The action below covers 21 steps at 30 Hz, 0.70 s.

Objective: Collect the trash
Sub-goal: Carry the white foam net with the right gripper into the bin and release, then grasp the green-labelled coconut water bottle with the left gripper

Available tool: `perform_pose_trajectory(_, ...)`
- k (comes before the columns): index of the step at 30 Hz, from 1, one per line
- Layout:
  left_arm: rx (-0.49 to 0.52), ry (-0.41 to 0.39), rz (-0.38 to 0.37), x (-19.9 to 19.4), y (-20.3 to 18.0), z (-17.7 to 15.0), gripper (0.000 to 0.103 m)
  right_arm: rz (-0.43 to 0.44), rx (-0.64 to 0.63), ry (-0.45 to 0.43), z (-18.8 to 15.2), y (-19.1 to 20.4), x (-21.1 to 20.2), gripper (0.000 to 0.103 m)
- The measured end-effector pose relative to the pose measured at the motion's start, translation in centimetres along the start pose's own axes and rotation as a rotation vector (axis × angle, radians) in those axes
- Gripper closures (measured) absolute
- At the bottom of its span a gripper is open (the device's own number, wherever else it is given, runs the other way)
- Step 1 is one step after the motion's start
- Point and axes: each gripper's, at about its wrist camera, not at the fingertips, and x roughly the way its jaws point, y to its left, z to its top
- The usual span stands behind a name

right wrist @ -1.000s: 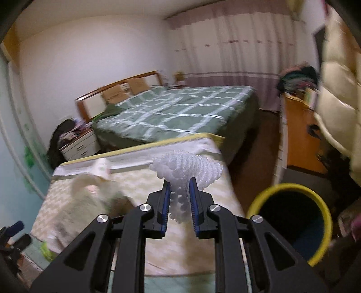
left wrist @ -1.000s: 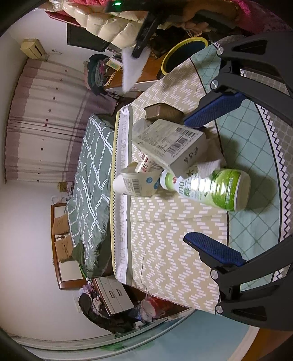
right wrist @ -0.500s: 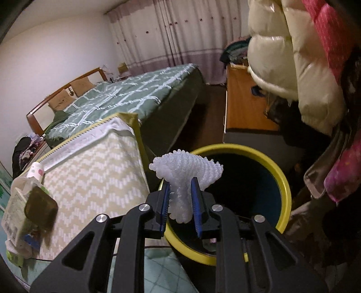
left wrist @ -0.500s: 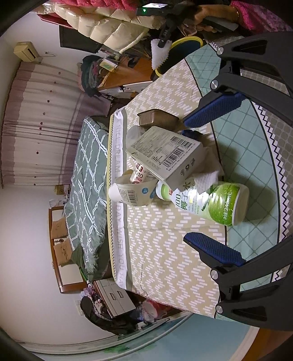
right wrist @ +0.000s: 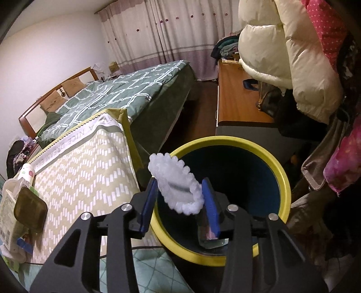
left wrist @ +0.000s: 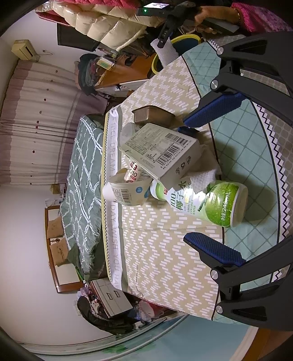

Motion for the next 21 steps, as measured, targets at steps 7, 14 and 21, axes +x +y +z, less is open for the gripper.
perform_pose_trajectory(7, -0.009, 0.013, 0.010, 0.2, 0.5, -0.3, 0.010, -0.007, 0.003, 0.002, 0.1, -0.1, 0.1, 0.057)
perform_pose_trajectory(14, -0.012, 0.048, 0.033, 0.8, 1.3, -1.0, 0.010, -0.022, 0.004, 0.012, 0.2, -0.2, 0.3, 0.040)
perform_pose_trajectory(21, -0.016, 0.086, 0.039, 2.1, 2.2, -1.5, 0.010, -0.026, -0.001, 0.015, 0.1, 0.0, 0.3, 0.040)
